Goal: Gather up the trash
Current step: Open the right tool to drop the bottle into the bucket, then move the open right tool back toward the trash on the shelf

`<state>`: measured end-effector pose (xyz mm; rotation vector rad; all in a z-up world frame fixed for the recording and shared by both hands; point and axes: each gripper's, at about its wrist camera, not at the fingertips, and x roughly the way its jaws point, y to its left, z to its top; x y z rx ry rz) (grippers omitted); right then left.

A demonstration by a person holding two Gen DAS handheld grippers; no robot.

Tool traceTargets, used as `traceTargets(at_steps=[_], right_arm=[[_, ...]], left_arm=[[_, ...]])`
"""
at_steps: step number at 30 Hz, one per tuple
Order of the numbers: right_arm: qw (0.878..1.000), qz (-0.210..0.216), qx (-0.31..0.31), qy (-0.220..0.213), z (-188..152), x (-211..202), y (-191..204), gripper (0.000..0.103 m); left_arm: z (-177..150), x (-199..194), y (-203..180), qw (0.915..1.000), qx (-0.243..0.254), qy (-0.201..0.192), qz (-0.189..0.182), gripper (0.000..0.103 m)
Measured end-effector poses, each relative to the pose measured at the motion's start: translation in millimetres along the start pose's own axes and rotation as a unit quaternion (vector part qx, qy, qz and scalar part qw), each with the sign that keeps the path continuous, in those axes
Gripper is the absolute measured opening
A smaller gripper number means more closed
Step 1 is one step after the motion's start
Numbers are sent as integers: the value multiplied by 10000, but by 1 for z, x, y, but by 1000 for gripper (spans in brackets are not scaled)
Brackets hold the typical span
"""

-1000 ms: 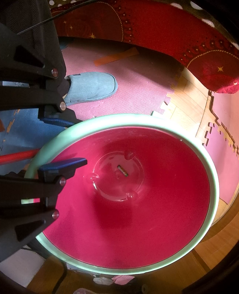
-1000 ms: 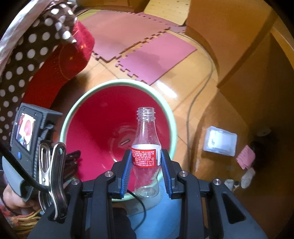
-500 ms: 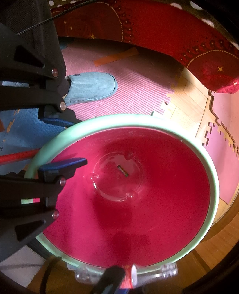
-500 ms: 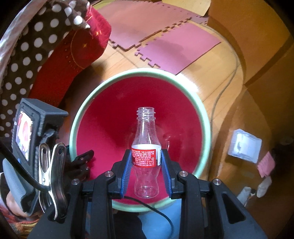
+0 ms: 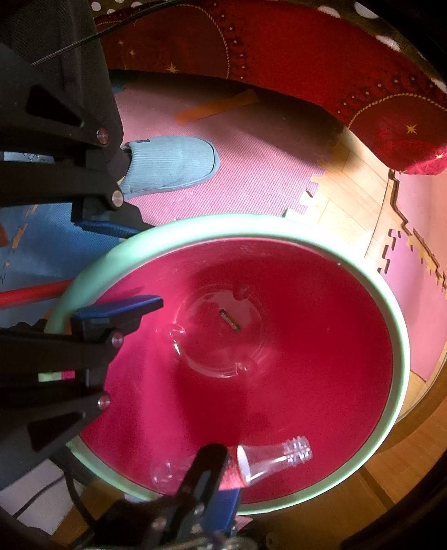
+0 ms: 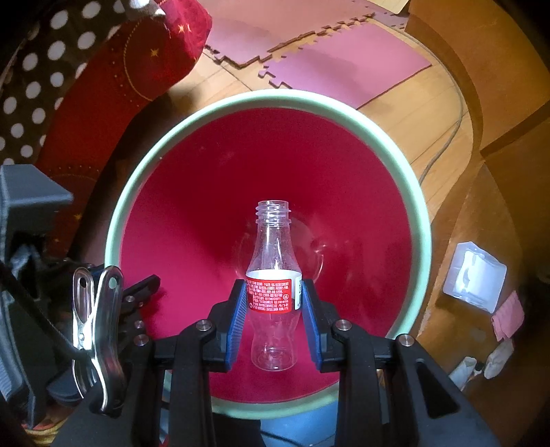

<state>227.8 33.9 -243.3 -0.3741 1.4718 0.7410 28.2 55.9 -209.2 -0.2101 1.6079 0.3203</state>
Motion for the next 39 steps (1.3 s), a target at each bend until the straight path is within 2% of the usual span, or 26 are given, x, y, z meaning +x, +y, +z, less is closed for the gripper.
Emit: traceTargets(at_steps=[11, 12, 14, 15, 39], right_arm=[[10000, -47, 65, -18, 3, 10, -5, 34], [9999, -38, 83, -42, 3, 9, -6, 36], [9999, -33, 121, -104, 3, 8, -8, 59], [9998, -38, 125, -124, 3, 7, -9, 62], [9988, -311, 112, -357, -12, -27, -7, 62]], left_arm=[[0, 0, 0, 10000, -1, 1, 3, 34], [0, 0, 0, 10000, -1, 1, 3, 34], [0, 0, 0, 10000, -4, 1, 1, 34], [0, 0, 0, 10000, -1, 2, 1, 34], [1, -1, 0, 10000, -9, 2, 9, 34]])
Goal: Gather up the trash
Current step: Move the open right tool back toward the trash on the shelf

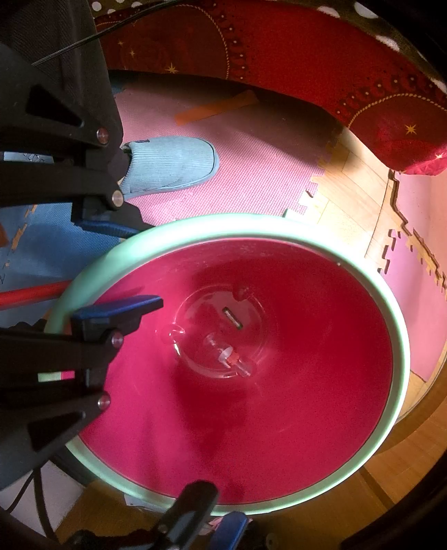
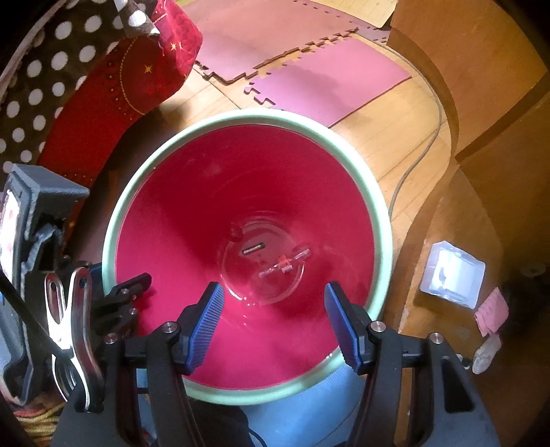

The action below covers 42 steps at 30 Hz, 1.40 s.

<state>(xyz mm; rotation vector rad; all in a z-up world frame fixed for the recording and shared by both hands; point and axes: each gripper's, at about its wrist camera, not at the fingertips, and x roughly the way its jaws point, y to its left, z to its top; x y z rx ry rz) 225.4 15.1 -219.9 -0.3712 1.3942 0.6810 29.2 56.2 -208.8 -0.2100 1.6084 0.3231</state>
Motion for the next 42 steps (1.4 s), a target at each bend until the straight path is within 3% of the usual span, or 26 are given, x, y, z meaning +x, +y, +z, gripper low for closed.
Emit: traceTargets(at_steps=[29, 42], right_arm=[[9988, -168, 382, -263, -13, -27, -27, 62], [9962, -284, 771, -286, -35, -33, -53, 62]], left_arm=[[0, -1, -2, 10000, -21, -7, 27, 34], [0, -2, -2, 10000, -13, -12, 48, 34]])
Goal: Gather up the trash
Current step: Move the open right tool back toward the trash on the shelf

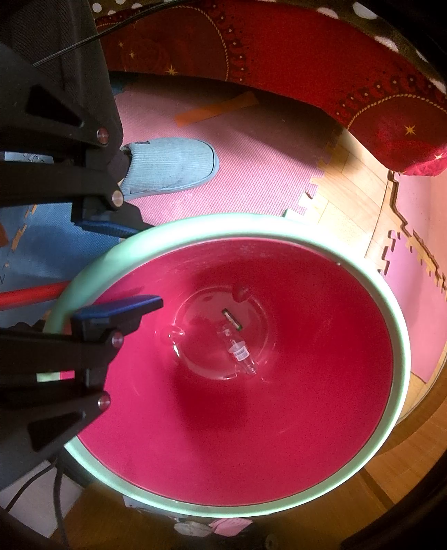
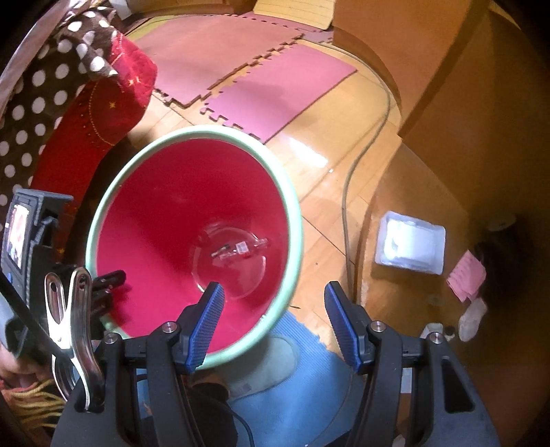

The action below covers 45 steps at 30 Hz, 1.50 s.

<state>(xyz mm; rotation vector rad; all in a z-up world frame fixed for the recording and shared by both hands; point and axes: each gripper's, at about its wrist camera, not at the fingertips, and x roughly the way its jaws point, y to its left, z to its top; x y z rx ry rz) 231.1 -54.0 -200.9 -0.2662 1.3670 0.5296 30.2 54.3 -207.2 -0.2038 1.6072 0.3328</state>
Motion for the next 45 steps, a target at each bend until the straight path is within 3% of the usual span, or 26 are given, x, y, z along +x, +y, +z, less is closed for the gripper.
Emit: traceTargets(at_steps=[45], right_arm=[[9893, -356, 1341, 448, -71, 30, -84, 62]], left_arm=[[-1, 0, 0, 10000, 6, -16, 36, 34]])
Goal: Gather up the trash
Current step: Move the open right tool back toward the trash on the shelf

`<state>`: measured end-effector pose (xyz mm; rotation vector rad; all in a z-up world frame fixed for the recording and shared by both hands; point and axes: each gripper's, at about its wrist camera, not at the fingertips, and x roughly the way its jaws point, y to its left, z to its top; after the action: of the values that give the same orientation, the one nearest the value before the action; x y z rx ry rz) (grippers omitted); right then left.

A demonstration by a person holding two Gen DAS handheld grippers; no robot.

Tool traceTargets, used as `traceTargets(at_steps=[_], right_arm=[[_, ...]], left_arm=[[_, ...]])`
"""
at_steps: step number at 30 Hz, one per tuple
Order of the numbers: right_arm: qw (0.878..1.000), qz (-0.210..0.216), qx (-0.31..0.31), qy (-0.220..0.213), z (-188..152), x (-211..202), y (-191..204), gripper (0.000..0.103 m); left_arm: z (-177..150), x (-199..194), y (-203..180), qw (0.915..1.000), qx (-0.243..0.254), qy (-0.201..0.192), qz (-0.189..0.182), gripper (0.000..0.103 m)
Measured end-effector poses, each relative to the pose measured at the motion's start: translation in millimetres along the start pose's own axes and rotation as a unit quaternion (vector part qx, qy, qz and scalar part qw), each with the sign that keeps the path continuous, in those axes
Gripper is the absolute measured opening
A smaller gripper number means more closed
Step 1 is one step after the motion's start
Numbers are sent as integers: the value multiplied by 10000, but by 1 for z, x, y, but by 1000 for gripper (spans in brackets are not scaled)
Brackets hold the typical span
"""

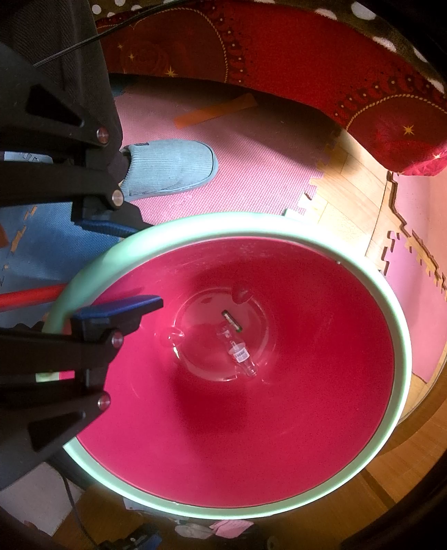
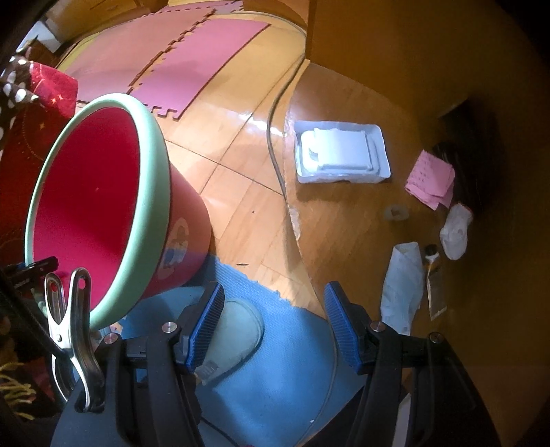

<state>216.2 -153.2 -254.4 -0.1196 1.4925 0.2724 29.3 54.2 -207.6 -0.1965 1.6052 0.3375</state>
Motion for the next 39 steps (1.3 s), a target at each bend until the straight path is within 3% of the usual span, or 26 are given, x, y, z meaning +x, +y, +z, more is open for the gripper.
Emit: traceTargets(at_steps=[28, 39], right_arm=[[9917, -315, 1238, 145, -37, 14, -83, 62], [9808, -337, 1908, 227, -38, 27, -121, 62]], left_arm=[[0, 0, -1, 10000, 5, -1, 18, 34], [0, 0, -1, 10000, 6, -4, 26, 34]])
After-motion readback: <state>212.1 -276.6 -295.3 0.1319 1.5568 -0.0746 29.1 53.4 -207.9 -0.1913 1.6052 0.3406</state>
